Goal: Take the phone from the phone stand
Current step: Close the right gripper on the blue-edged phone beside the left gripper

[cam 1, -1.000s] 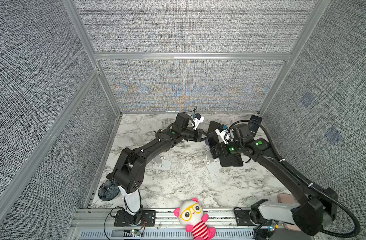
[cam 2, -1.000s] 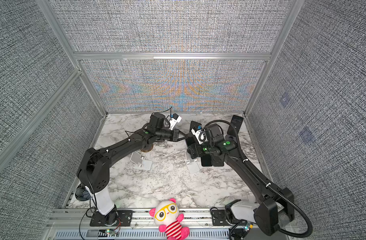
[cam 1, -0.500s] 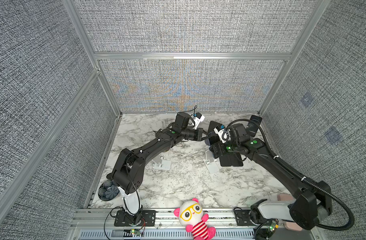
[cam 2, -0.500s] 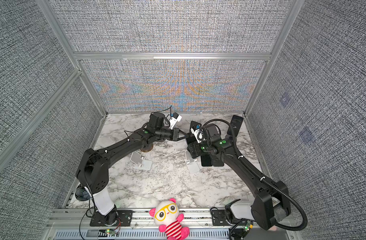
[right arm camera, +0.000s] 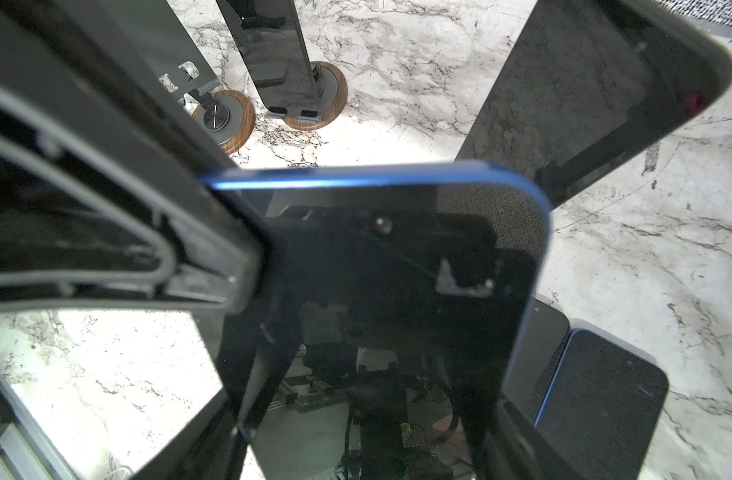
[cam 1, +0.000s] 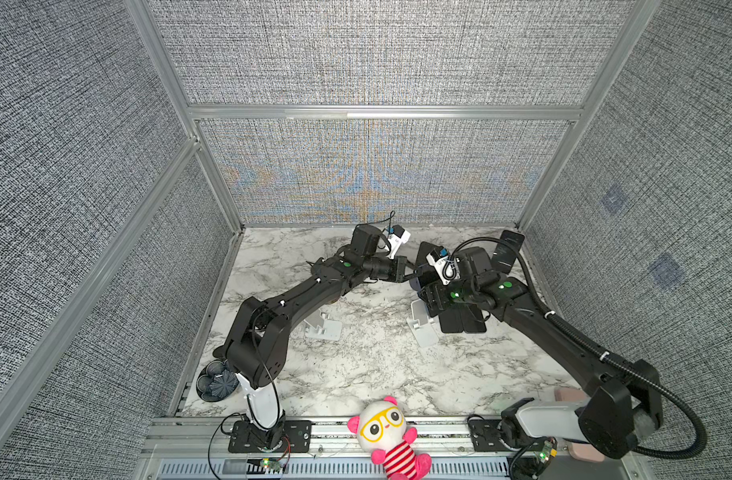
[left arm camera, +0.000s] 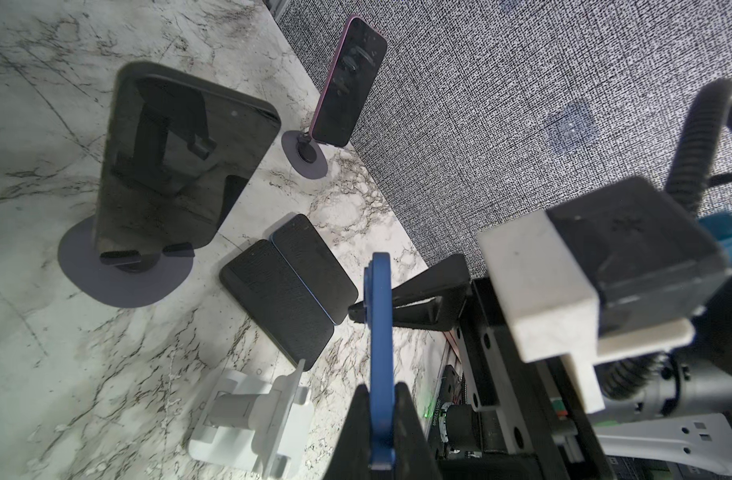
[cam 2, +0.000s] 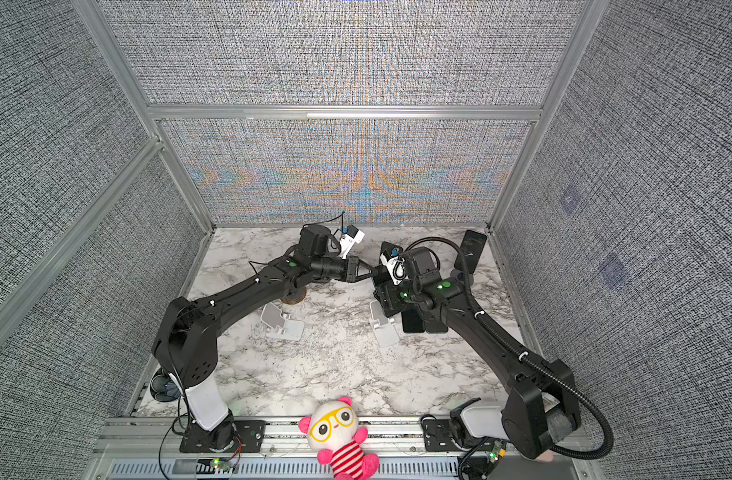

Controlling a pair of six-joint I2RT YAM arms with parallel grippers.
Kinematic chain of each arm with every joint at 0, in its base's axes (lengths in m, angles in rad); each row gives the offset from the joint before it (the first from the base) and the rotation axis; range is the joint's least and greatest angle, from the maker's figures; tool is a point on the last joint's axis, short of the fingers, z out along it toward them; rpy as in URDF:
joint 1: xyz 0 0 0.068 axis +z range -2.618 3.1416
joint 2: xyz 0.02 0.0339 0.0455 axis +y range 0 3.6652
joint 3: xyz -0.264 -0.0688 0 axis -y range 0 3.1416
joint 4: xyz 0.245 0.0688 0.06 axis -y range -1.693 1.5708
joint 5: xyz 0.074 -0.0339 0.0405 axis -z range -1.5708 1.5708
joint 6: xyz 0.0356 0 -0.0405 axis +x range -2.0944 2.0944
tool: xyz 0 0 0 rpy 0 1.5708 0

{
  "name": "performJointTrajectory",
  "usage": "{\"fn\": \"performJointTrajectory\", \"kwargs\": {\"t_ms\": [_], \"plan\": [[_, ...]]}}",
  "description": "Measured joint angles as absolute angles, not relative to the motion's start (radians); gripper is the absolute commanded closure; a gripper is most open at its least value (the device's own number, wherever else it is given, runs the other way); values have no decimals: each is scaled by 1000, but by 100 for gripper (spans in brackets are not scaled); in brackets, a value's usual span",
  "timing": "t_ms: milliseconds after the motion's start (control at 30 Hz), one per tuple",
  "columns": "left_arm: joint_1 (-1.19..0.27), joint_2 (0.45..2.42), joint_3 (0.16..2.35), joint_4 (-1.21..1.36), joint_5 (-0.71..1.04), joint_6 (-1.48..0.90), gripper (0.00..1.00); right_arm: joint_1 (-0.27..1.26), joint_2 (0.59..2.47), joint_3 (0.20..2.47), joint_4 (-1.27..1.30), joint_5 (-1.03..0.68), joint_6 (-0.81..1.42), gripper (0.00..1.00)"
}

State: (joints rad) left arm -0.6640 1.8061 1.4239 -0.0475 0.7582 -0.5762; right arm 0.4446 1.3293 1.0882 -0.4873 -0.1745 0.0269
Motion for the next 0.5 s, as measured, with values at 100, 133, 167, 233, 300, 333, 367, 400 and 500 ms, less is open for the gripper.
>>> {"fn": "performJointTrajectory", "kwargs": {"t_ms": [100,133,167,233,300,333,367,400,500], "plan": [[-664,1806,1422,-42,759,-577,100,445,1319,1086,-487,-173,27,35],[-664,1806,1422,-37,759,-577,99,445,1314,1085,-488,-170,27,37],[-664,1805,1419,-31,760,-577,96,445,1308,1085,-490,-169,27,38],[-665,1798,1412,-17,763,-577,83,445,1293,1085,-499,-166,27,40],[-665,1790,1402,1,769,-572,66,445,1276,1083,-506,-164,30,42],[-665,1785,1397,2,766,-565,58,445,1265,1083,-510,-157,35,44],[-665,1781,1391,1,760,-565,53,443,1255,1083,-512,-150,42,46],[-664,1777,1386,1,759,-562,48,442,1243,1083,-514,-133,45,49],[-665,1769,1381,0,759,-546,39,435,1214,1083,-534,-128,57,50]]}}
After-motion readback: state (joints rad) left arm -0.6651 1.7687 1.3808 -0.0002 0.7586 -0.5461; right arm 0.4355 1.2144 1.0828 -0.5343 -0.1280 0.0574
